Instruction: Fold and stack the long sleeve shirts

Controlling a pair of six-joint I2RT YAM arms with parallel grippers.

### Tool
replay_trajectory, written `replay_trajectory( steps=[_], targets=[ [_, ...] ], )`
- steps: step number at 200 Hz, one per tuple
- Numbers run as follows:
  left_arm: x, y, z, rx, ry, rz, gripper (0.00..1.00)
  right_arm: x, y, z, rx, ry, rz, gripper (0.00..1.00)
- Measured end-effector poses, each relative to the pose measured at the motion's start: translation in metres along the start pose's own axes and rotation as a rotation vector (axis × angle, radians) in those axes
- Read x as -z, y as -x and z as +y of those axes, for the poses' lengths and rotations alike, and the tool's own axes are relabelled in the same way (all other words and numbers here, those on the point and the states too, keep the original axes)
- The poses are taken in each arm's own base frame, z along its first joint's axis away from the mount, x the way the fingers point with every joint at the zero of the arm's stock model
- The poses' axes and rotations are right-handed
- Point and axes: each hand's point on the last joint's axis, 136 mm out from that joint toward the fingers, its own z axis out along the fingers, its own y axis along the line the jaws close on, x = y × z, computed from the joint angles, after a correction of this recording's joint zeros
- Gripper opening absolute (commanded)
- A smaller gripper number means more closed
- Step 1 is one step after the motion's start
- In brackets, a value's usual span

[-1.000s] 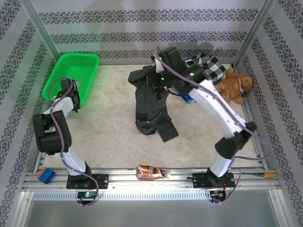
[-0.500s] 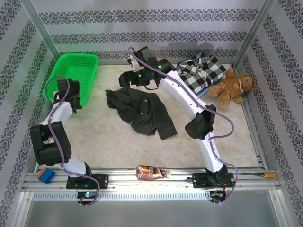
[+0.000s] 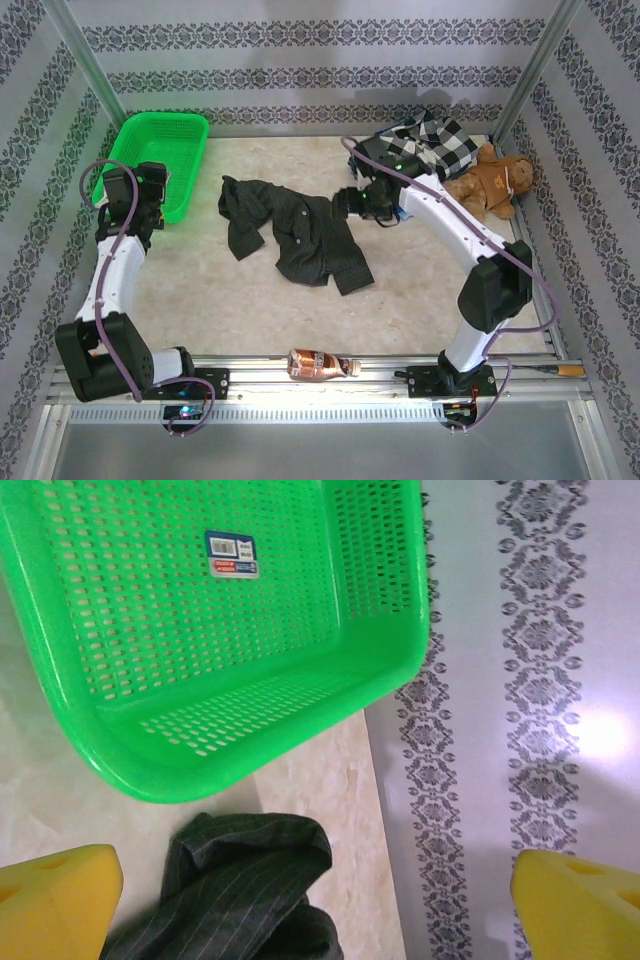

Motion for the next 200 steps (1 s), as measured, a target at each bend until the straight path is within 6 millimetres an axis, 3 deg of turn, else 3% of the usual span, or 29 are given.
replay_trajectory(
  steps=[21,46,65,111,125,155,200],
  targets=[
    [0.015,-0.003,-0.005,-0.05,-0.018,0.015,1.0,-0.049,-0.034,-0.029,-0.038,-0.088,0.126,0.69],
    [0.03,-0.012,-0.009,-0.116,-0.036,0.056,1.0,-0.084,-0.06,-0.046,-0.074,-0.134,0.208,0.61],
    [0.043,-0.018,-0.017,-0.17,-0.07,0.091,1.0,-0.097,-0.065,-0.05,-0.093,-0.134,0.213,0.56],
    [0.077,-0.032,-0.025,-0.281,-0.128,0.142,1.0,-0.109,-0.067,-0.048,-0.128,-0.105,0.194,0.13],
    [0.086,-0.035,-0.025,-0.31,-0.14,0.15,1.0,-0.109,-0.071,-0.05,-0.143,-0.103,0.196,0.0],
    [0.094,-0.04,-0.021,-0.349,-0.149,0.163,1.0,-0.092,-0.074,-0.045,-0.158,-0.064,0.165,0.0],
    [0.078,-0.061,0.007,-0.372,-0.092,0.245,1.0,-0.029,-0.052,-0.017,-0.157,0.084,0.013,0.0]
  ],
)
